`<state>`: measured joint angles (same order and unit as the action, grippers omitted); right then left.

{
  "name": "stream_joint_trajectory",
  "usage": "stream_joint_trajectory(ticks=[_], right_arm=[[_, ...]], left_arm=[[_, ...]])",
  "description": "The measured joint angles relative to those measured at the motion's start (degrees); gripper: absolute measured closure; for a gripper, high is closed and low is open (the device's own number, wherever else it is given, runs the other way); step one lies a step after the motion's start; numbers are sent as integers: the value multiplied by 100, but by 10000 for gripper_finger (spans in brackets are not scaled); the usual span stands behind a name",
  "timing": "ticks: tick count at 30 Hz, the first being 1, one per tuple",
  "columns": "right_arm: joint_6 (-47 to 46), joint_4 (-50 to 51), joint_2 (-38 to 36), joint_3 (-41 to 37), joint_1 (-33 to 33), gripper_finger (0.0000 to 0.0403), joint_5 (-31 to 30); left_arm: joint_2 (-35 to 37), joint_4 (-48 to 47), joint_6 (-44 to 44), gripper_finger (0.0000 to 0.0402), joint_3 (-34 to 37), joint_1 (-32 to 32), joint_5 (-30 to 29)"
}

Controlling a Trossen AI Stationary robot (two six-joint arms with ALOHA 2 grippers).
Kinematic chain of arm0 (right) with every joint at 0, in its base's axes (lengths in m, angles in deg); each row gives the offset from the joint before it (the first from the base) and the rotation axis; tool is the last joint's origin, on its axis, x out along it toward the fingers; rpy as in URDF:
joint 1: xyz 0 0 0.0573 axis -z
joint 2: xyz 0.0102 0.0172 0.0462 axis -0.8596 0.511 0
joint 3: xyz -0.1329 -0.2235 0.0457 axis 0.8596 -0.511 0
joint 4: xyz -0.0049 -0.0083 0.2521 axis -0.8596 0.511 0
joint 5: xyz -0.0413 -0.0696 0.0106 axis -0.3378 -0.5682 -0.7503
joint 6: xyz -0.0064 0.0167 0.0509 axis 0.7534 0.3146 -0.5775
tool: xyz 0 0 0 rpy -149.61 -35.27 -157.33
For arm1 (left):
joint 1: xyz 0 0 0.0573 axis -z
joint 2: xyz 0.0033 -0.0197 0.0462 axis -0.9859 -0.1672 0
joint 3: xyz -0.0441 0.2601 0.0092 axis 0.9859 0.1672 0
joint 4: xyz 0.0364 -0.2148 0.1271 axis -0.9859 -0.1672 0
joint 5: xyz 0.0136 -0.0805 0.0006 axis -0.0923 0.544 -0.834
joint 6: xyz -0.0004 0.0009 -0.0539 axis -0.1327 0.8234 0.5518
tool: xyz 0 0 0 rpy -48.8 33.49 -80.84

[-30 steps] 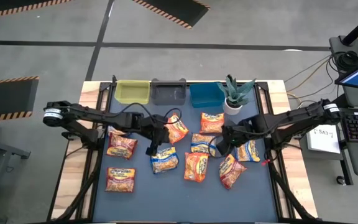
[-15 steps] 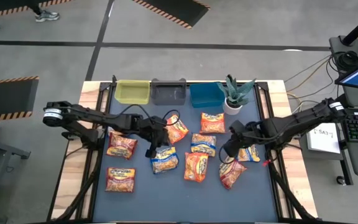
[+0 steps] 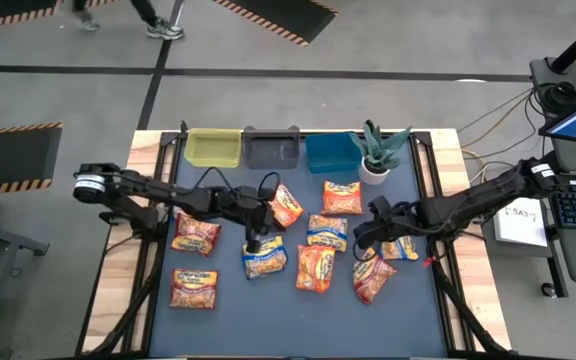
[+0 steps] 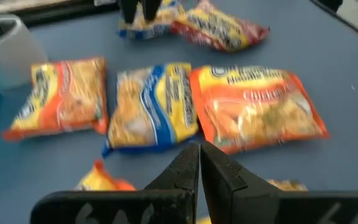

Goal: Sort Maruchan noodles
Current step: Put the blue noodle pack into the black bin

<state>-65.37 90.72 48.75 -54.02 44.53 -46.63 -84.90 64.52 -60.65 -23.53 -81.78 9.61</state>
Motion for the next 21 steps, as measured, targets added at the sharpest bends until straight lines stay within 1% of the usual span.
stream_joint_trajectory(ticks=[6, 9, 12, 15, 18, 21], right_arm=[[-146, -126, 58, -109, 13, 145, -55], [-203, -320, 94, -125, 13, 145, -60], [-242, -632, 222, -142, 13, 145, -59], [-245, -872, 392, -142, 13, 145, -59], [-264, -899, 552, -114, 13, 145, -61], [-338, -912, 703, -109, 13, 145, -61]], left_arm=[[-648, 740, -36, 402, -120, -1, 12], [-1016, 1094, -39, 402, -264, -24, 181], [-1365, 1245, -62, 402, -450, -88, 321], [-1628, 1245, -66, 402, -646, -174, 685], [-1774, 1250, -62, 402, -781, -256, 1095], [-1848, 1265, -55, 402, -833, -334, 1196]])
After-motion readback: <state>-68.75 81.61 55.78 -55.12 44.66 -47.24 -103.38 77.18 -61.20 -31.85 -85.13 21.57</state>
